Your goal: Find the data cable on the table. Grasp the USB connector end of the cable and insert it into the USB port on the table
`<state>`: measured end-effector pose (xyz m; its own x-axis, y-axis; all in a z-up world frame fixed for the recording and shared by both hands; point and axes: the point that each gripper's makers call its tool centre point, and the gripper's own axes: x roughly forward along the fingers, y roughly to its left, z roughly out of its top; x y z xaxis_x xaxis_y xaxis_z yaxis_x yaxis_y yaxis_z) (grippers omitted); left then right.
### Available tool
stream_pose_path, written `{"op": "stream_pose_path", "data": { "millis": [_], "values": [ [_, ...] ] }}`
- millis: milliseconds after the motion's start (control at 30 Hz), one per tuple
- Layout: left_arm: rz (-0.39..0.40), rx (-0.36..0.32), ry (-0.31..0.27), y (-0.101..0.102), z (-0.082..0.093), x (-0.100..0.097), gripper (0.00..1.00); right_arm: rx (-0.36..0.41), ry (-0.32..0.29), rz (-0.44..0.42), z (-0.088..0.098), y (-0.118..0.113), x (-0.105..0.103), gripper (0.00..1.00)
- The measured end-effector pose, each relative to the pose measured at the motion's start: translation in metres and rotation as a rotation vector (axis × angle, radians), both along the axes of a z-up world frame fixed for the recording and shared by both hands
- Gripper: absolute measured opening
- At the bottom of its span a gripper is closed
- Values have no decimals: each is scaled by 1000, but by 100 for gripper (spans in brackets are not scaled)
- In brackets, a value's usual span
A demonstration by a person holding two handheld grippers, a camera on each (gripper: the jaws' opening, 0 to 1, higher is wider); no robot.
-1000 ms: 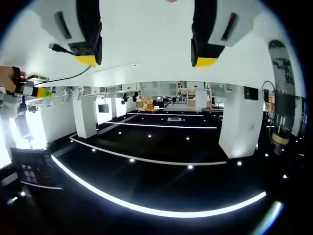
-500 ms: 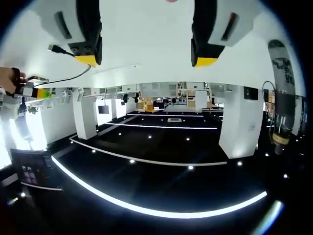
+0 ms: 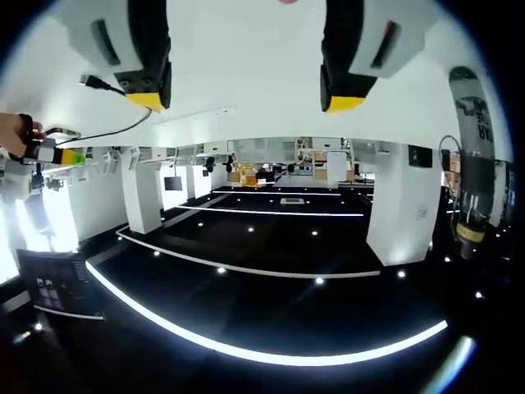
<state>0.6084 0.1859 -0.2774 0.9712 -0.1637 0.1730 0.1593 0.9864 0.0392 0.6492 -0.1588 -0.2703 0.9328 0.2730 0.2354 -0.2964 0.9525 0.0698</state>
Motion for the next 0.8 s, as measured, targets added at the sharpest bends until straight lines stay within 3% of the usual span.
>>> {"op": "stream_pose_path", "data": {
  "millis": [433,800],
  "values": [
    [-4,-3,3,-1,-1,0,74,-35,28,30,-8,11,5,46],
    [-5,-8,0,-1,0,-1,74,-79,144,110,-28,30,17,45]
  ]
}}
